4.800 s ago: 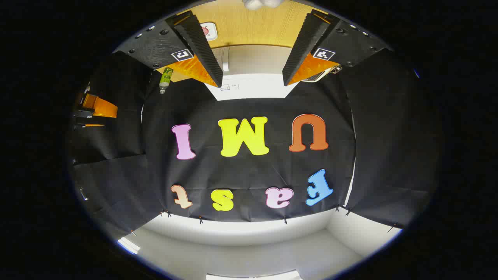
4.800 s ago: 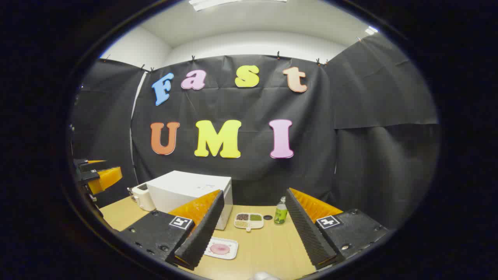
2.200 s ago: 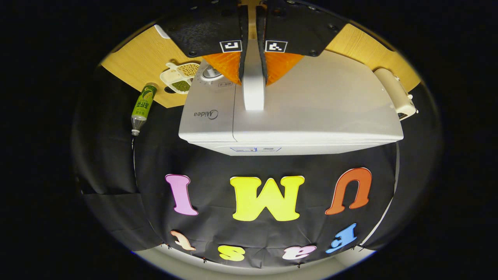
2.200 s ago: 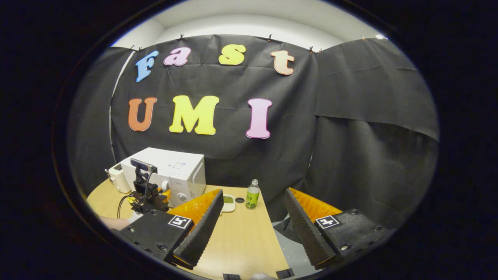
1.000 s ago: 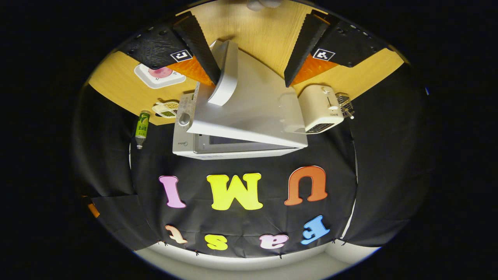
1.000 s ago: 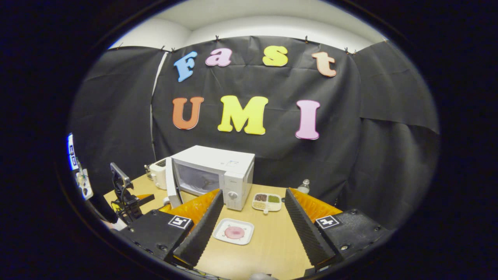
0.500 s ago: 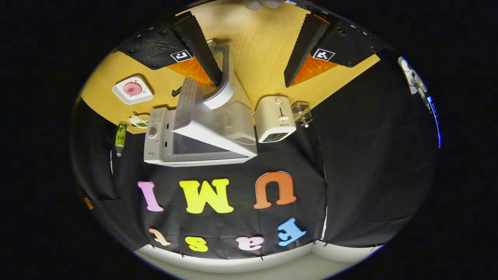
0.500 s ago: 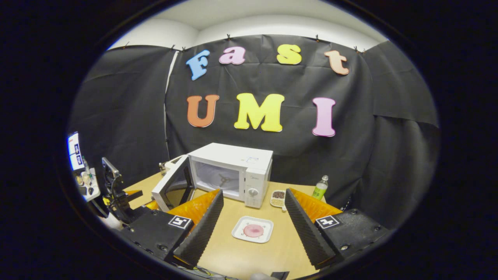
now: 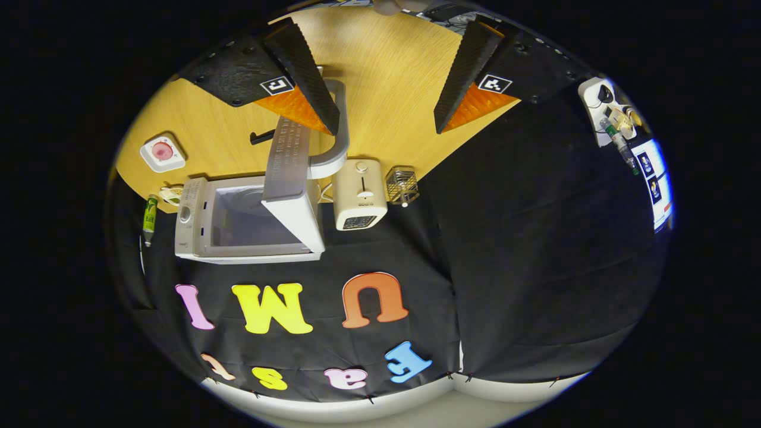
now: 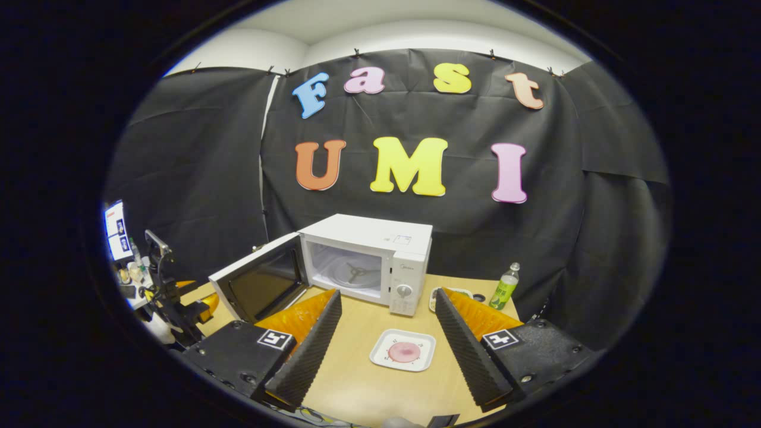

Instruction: Open the microwave oven with the left hand, put the food in, and close the microwave oven.

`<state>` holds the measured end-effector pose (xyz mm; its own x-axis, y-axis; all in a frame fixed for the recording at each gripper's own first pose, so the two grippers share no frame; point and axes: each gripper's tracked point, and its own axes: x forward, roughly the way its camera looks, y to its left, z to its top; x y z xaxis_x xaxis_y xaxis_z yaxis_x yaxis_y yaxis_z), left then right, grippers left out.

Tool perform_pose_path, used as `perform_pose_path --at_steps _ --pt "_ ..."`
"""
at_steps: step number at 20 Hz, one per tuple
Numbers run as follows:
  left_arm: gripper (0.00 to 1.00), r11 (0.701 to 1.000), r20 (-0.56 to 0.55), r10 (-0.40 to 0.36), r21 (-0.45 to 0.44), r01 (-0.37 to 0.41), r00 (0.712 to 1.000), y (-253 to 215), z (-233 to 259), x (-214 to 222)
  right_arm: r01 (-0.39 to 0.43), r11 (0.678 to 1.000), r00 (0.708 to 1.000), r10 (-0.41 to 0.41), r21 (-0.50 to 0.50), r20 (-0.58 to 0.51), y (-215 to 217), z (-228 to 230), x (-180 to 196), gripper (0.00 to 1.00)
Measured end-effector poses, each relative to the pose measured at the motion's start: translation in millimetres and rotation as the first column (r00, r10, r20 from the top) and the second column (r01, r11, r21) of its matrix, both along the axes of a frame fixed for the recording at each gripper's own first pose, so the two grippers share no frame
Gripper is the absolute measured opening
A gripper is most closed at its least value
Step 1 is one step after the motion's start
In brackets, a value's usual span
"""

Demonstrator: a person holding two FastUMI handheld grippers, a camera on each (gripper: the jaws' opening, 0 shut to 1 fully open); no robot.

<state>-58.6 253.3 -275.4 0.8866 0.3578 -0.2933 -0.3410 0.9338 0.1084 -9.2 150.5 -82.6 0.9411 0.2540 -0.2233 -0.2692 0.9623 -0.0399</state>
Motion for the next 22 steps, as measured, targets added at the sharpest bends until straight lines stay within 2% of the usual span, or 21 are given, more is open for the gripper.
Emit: perform_pose_path --at_steps 1,2,3,4,5,7,8,9,11,12,13,18,22 --pt "0.96 1.0 -0.001 0.008 0.006 -0.008 1.0 2.0 1.2 -2.5 0.002 1.0 1.0 -0.002 0.0 -0.007 -1.8 -3.8 3.3 1.0" --pt "0.96 1.0 0.0 0.009 0.012 -0.009 1.0 3.2 1.8 -3.9 0.003 1.0 1.0 -0.003 -0.001 -0.013 -3.9 -7.4 6.4 0.94" --pt "0.96 1.0 -0.003 0.009 0.017 -0.009 1.0 2.7 2.4 -5.9 0.004 1.0 1.0 -0.004 -0.002 -0.019 -5.4 -12.6 9.2 0.94" --pt "0.96 1.0 -0.007 0.01 0.021 -0.01 1.0 2.0 2.0 -11.1 0.006 1.0 1.0 -0.006 -0.008 -0.028 -9.2 -18.4 14.0 1.0" --pt "0.96 1.0 -0.006 0.008 0.023 -0.008 1.0 -1.5 4.3 -14.0 0.003 1.0 0.999 -0.004 -0.016 -0.044 -12.1 -26.0 18.9 0.93" --pt "0.96 1.0 0.003 0.001 0.017 -0.001 1.0 -12.5 12.2 -18.3 -0.023 0.999 0.996 0.021 -0.022 -0.086 -13.1 -44.1 28.7 0.94" --pt "0.96 1.0 0.005 -0.004 0.01 0.004 1.0 -19.6 14.5 -19.1 -0.029 0.999 0.994 0.026 -0.029 -0.102 -16.5 -52.6 33.9 1.0" --pt "0.96 1.0 0.006 -0.008 0.0 0.008 1.0 -28.9 18.7 -21.2 -0.024 0.999 0.993 0.02 -0.036 -0.117 -22.3 -62.3 40.3 0.94" --pt "0.96 0.999 0.044 -0.031 -0.022 0.032 0.999 -50.1 36.1 -24.5 -0.02 0.999 0.988 0.014 -0.038 -0.154 -31.9 -84.0 54.0 0.93" --pt "0.96 0.999 0.071 -0.045 -0.026 0.047 0.996 -62.4 47.0 -24.2 -0.022 0.999 0.985 0.017 -0.031 -0.174 -35.1 -96.0 61.0 1.0" --pt "0.96 0.998 0.091 -0.06 -0.027 0.062 0.994 -72.2 55.4 -22.7 -0.019 0.999 0.979 0.013 -0.029 -0.204 -40.3 -109.2 69.2 1.0" --pt "0.96 0.993 0.159 -0.115 -0.011 0.119 0.981 -118.3 100.6 -13.4 0.002 1.0 0.923 0.009 0.028 -0.385 -61.7 -179.4 105.7 0.96" --pt "0.96 0.988 0.186 -0.152 0.029 0.15 0.971 -153.8 133.5 -7.2 0.051 0.988 0.837 0.039 0.147 -0.547 -63.4 -232.2 127.0 0.84"
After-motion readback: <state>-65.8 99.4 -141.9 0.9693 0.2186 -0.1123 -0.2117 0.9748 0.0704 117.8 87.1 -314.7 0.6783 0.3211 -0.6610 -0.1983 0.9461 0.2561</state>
